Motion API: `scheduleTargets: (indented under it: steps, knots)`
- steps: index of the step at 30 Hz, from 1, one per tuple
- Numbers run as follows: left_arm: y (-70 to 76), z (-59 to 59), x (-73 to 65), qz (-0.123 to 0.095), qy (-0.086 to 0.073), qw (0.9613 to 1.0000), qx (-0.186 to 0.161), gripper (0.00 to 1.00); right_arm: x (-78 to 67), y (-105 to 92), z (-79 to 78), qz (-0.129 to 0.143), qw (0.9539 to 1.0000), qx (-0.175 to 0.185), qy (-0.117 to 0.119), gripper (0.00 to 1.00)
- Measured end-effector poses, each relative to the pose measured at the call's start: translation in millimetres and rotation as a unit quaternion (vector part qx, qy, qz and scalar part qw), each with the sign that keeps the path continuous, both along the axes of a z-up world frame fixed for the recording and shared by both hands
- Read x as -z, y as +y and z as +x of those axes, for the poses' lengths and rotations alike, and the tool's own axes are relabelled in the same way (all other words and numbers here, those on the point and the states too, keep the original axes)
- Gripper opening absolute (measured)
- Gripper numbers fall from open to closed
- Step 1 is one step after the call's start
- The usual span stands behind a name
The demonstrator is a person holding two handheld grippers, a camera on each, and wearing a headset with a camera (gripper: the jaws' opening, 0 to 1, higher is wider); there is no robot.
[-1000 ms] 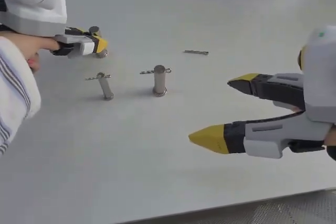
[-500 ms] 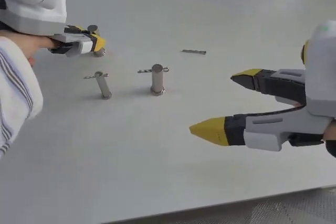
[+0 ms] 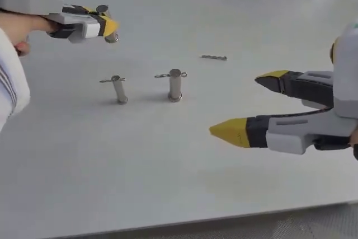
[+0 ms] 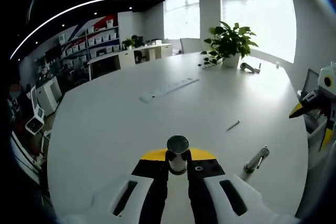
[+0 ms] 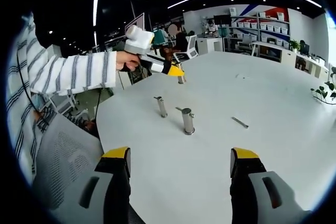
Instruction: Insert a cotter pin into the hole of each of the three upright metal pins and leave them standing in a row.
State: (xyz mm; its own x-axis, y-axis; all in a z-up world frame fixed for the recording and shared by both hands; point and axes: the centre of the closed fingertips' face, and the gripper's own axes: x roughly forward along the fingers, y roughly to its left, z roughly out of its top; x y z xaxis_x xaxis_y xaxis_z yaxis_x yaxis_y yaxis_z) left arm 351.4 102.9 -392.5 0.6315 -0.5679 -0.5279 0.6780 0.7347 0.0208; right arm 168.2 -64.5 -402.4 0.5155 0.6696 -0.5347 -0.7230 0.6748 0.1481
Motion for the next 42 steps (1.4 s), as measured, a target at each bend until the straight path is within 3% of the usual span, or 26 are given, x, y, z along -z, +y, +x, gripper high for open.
scheduleTargets:
  steps: [2, 4, 5, 7, 12, 15, 19, 22, 27, 32, 34, 35, 37, 42]
  knots:
    - [-3.2, -4.8, -7.1, -0.001, 0.001, 1.0000, 0.004, 0.09, -1.8, 0.5, 0.3, 0.000, 1.0000, 0.000, -0.003, 0.76]
    - [-7.6, -10.5, -13.6, 0.003, -0.009, 0.9999, 0.014, 0.09, -3.2, 0.8, -0.1, 0.001, 1.0000, -0.001, -0.006, 0.75]
    - [-11.3, -15.3, -19.4, 0.005, -0.018, 0.9996, 0.021, 0.09, -4.4, 0.9, -0.6, 0.002, 1.0000, -0.001, -0.008, 0.76]
    - [-18.4, -24.5, -26.2, -0.003, -0.014, 0.9995, 0.028, 0.09, -5.8, 0.7, -1.2, 0.001, 0.9999, -0.003, -0.013, 0.75]
    - [-39.0, -45.2, -37.8, 0.009, -0.032, 0.9974, 0.064, 0.09, -7.5, -1.3, -2.7, 0.000, 0.9999, -0.002, -0.016, 0.76]
    - [-52.4, -60.0, -41.1, 0.004, -0.031, 0.9957, 0.088, 0.09, -11.9, -2.2, -3.5, 0.010, 0.9998, 0.000, -0.018, 0.76]
    - [-69.3, -81.3, -40.4, 0.013, -0.032, 0.9922, 0.120, 0.09, -13.0, -4.7, -3.0, 0.011, 0.9997, 0.005, -0.019, 0.77]
    - [-79.8, -94.1, -38.3, 0.034, -0.051, 0.9871, 0.148, 0.09, -12.5, -5.5, -4.3, 0.008, 0.9998, 0.006, -0.019, 0.77]
    - [-97.0, -117.1, -32.2, 0.013, -0.035, 0.9855, 0.166, 0.09, -14.2, -4.3, -4.7, 0.014, 0.9997, 0.004, -0.020, 0.77]
    - [-109.4, -137.3, -19.1, 0.018, -0.025, 0.9822, 0.185, 0.09, -15.9, -1.7, -5.1, 0.016, 0.9996, 0.000, -0.023, 0.77]
    - [-113.7, -146.6, -10.5, 0.024, -0.029, 0.9778, 0.206, 0.09, -16.1, -0.4, -6.8, 0.016, 0.9996, -0.003, -0.022, 0.77]
    - [-116.2, -152.2, -4.6, 0.016, -0.011, 0.9777, 0.209, 0.09, -16.0, 0.0, -7.1, 0.017, 0.9996, -0.003, -0.022, 0.77]
    - [-118.7, -155.9, 1.4, 0.017, -0.011, 0.9768, 0.213, 0.09, -15.5, 0.0, -7.9, 0.016, 0.9997, -0.003, -0.021, 0.77]
    - [-127.5, -165.6, 19.4, 0.011, 0.013, 0.9753, 0.220, 0.09, -11.2, -0.4, -10.7, 0.011, 0.9998, -0.005, -0.018, 0.79]
